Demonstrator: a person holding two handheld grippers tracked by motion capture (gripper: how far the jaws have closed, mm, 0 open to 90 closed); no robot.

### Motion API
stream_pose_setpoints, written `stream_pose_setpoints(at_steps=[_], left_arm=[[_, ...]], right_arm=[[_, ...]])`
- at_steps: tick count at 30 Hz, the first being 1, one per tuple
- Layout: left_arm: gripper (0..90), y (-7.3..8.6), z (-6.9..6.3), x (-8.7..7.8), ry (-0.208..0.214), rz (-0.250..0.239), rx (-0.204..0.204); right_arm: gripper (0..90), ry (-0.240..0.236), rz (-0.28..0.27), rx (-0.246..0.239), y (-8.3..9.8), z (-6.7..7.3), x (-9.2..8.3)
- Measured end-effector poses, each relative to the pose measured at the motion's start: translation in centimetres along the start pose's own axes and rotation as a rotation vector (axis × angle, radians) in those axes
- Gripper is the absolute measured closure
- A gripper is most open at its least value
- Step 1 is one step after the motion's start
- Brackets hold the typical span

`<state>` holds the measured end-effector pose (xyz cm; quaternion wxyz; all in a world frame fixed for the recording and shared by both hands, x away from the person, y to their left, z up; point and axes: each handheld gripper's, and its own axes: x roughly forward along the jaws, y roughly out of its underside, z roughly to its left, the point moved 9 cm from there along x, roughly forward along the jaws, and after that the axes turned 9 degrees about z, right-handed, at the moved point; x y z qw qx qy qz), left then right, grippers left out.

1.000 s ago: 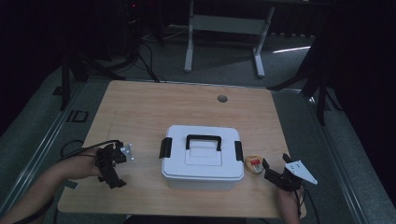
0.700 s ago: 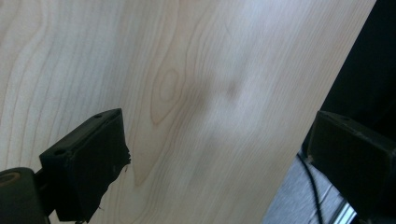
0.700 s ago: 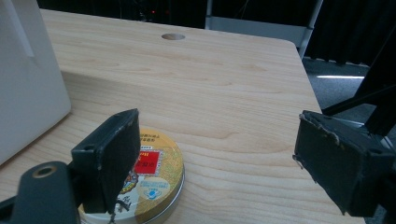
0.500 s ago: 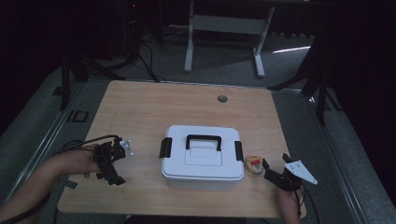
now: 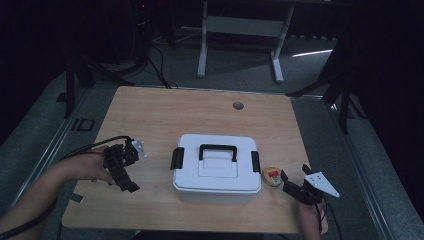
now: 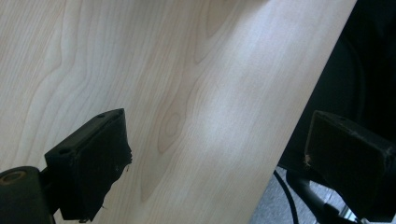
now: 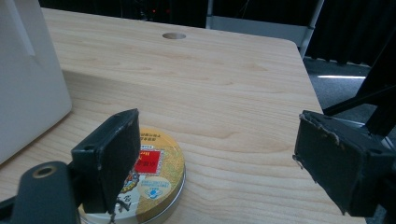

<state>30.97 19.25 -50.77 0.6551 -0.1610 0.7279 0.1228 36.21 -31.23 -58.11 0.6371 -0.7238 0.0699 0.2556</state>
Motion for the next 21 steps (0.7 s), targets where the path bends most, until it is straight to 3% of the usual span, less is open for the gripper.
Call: stream_pose_setpoints(at_steps=[1, 4, 6, 10, 14, 21], left_arm=[[5.6, 0.0, 0.0, 0.0, 0.000, 0.000, 0.000], [5.8, -0.8, 0.0, -1.2, -0.030, -0.060, 0.022], [6.5, -0.9, -0.1, -1.8, -0.014, -0.073, 0.017], [6.5, -0.7, -0.5, -2.2, -0.004, -0.020, 0.041], [6.5, -0.8, -0.8, -3.1, 0.001, 0.002, 0.066], [7.7, -1.0, -0.7, -5.1, -0.037, 0.059, 0.085]], right_arm=[[14.0, 0.000, 0.000, 0.000, 0.0, 0.0, 0.0], [14.0, 0.000, 0.001, -0.001, 0.0, 0.0, 0.0], [14.0, -0.001, 0.002, -0.002, 0.0, 0.0, 0.0], [14.0, 0.001, 0.003, -0.005, 0.0, 0.0, 0.0], [14.0, 0.002, 0.002, -0.005, 0.0, 0.0, 0.0], [14.0, 0.002, 0.005, -0.008, 0.0, 0.0, 0.0]])
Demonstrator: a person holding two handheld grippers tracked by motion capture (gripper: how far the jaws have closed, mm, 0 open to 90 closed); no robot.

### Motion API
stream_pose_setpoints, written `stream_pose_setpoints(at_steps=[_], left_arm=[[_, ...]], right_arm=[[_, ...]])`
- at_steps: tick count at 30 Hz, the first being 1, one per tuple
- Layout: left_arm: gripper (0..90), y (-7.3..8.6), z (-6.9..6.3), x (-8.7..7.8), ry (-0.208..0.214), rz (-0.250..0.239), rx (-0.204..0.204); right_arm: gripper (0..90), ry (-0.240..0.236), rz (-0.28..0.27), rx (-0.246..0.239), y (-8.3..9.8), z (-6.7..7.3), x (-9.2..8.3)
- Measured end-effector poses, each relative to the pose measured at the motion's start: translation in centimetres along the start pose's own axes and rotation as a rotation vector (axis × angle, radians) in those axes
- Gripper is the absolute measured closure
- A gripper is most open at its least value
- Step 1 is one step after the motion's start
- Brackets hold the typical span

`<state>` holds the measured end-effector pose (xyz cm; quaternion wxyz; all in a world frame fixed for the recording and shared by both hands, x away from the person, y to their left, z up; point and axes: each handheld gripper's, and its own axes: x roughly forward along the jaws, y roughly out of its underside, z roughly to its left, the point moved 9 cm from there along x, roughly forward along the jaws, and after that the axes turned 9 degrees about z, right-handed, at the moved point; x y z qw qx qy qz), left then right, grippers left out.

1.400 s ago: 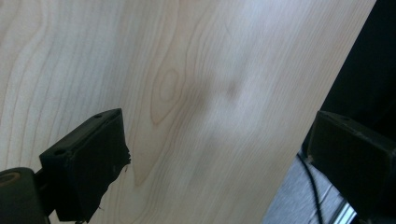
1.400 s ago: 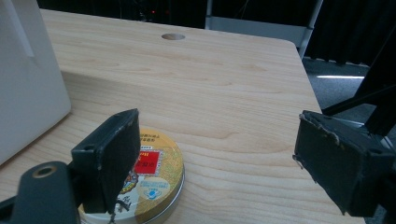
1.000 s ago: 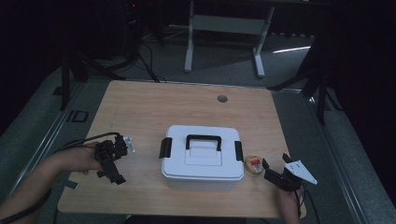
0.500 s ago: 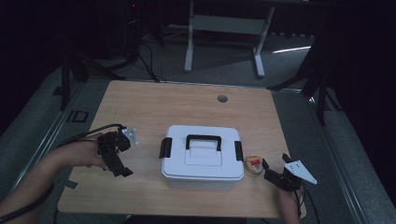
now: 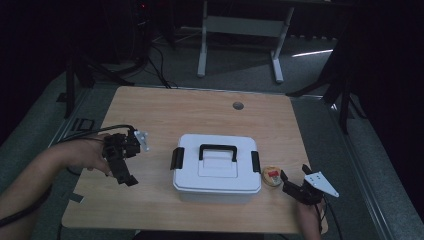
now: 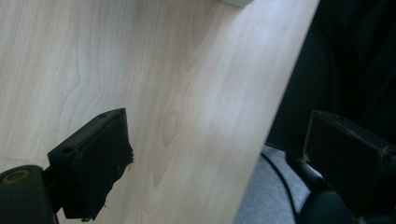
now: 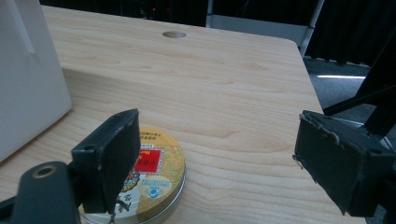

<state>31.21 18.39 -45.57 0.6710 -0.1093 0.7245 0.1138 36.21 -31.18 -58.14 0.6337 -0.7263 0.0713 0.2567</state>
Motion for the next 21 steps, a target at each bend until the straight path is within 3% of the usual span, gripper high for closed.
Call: stream_pose_setpoints(at_steps=[6, 11, 17, 21], left_arm=[[8.0, 0.0, 0.3, -1.0, -0.032, 0.071, 0.009], [10.3, -0.7, 0.0, -1.7, -0.040, 0.053, 0.045], [11.6, -1.3, -0.1, -2.5, -0.040, 0.053, 0.049], [11.6, -2.0, 0.2, -3.1, -0.050, 0.014, 0.052]], right_arm=[[14.0, 0.000, -0.002, -0.002, 0.0, 0.0, 0.0], [14.0, -0.003, -0.002, -0.004, 0.0, 0.0, 0.0], [14.0, -0.003, -0.004, -0.001, 0.0, -0.1, 0.0], [14.0, -0.003, -0.005, -0.001, 0.0, 0.0, 0.0]])
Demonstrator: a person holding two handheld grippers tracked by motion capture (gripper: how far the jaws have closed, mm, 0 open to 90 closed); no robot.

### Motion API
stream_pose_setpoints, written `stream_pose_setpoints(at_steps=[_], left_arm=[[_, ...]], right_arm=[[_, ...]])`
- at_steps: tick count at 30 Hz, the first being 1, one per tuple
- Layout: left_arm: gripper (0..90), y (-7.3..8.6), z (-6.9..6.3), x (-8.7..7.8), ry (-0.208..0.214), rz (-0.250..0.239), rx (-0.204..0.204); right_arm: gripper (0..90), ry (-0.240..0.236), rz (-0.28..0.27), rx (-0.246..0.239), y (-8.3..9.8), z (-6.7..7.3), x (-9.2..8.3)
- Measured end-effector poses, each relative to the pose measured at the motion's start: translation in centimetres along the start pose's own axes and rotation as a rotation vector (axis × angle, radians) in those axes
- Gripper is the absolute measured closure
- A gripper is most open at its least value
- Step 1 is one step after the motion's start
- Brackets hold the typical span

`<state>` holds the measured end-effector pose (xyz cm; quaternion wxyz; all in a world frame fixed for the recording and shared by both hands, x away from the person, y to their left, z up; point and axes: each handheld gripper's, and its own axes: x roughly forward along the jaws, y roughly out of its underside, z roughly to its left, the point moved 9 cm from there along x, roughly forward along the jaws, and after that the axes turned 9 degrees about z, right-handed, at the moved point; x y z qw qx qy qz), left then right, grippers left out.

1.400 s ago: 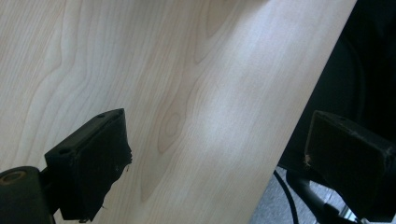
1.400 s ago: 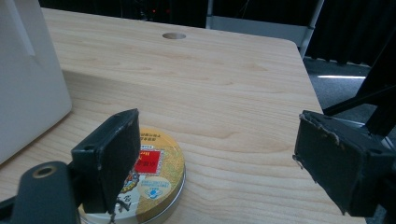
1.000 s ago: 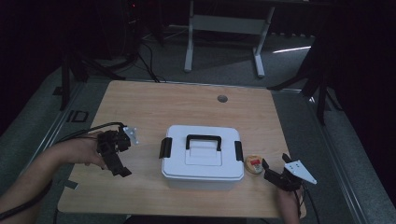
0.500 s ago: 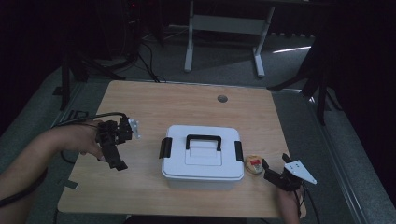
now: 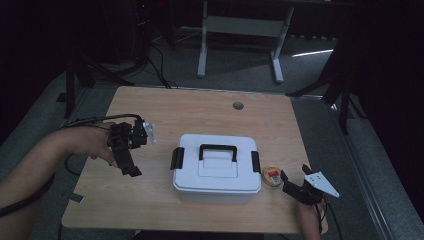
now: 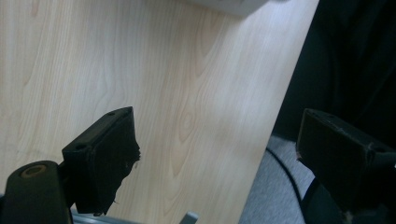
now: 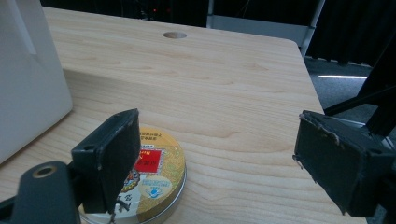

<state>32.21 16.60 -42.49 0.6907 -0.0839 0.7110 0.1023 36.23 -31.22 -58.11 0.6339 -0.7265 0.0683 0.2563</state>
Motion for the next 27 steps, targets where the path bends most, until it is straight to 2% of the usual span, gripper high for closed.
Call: stream_pose_setpoints(at_steps=[2, 3, 6, 11, 12, 15, 23, 27], left_arm=[[12.2, -0.5, 0.0, -0.3, 0.006, -0.025, 0.003], [12.3, -0.8, 0.2, -0.4, -0.007, -0.039, 0.010], [13.4, -1.8, 0.2, -0.6, -0.010, -0.071, 0.017], [13.4, -3.3, 0.2, -0.5, 0.002, -0.074, 0.030], [13.4, -3.6, 0.4, -0.6, -0.012, -0.075, 0.042], [13.4, -4.6, 0.5, -0.8, -0.006, -0.089, 0.044], [13.4, -7.1, 0.6, -0.3, -0.015, -0.087, 0.086], [13.4, -8.0, 0.6, -0.1, -0.005, -0.072, 0.097]], right_arm=[[14.0, 0.000, 0.002, 0.000, 0.0, 0.0, 0.0], [14.0, 0.000, 0.002, -0.001, 0.0, 0.0, 0.0], [14.0, 0.000, 0.001, -0.002, 0.0, 0.0, 0.0], [14.0, 0.000, 0.001, -0.002, 0.0, 0.0, 0.0], [14.0, 0.000, 0.001, -0.003, 0.0, 0.0, 0.0], [14.0, -0.003, 0.000, -0.001, 0.0, 0.0, 0.0], [14.0, -0.007, 0.001, -0.004, 0.0, 0.0, 0.0], [14.0, -0.008, 0.001, -0.004, 0.0, 0.1, 0.0]])
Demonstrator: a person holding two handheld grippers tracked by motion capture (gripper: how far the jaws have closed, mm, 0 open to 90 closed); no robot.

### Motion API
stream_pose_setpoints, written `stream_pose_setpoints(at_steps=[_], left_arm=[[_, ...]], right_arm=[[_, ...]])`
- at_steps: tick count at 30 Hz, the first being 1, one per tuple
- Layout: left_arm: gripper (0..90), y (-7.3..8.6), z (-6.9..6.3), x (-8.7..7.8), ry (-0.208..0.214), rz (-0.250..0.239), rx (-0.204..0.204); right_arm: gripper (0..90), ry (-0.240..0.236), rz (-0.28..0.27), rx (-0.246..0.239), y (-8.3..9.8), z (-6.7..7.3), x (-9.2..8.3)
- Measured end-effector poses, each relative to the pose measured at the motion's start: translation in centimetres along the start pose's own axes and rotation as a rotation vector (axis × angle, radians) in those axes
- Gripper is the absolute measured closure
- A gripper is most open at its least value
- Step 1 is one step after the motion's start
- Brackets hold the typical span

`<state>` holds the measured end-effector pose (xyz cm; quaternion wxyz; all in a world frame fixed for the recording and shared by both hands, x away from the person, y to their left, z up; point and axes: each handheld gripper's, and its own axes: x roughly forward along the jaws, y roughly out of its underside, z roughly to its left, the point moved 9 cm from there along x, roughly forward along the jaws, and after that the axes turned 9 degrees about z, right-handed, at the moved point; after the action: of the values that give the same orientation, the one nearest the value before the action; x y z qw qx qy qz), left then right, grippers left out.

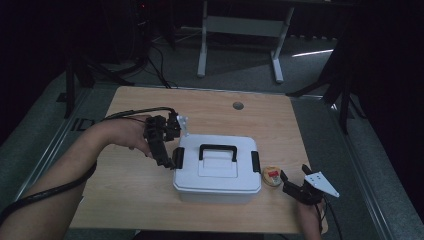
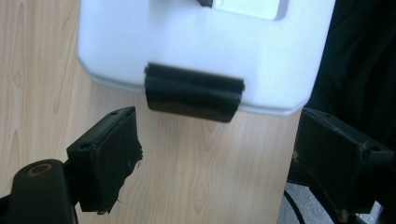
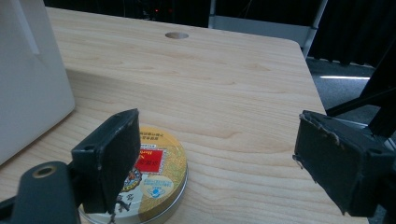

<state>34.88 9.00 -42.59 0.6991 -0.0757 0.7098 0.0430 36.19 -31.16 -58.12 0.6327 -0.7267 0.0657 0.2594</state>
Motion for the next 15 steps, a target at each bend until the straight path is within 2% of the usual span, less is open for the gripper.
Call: stream_pose_setpoints(at_steps=[6, 7, 10, 15], left_arm=[[13.5, -1.2, 0.2, 0.2, -0.008, 0.002, 0.019], [13.4, -1.7, 0.3, 0.3, -0.004, -0.004, 0.031], [13.5, -2.6, 0.5, 0.6, 0.001, -0.008, 0.034], [13.8, -3.6, 0.6, 1.3, -0.007, 0.015, 0.058]], right_arm=[[14.0, -0.004, 0.001, 0.000, 0.0, 0.0, 0.0], [14.0, -0.005, 0.002, 0.000, 0.0, 0.0, 0.0], [14.0, -0.006, 0.004, -0.003, 0.0, 0.1, 0.0], [14.0, -0.011, 0.002, -0.003, 0.0, 0.1, 0.0]])
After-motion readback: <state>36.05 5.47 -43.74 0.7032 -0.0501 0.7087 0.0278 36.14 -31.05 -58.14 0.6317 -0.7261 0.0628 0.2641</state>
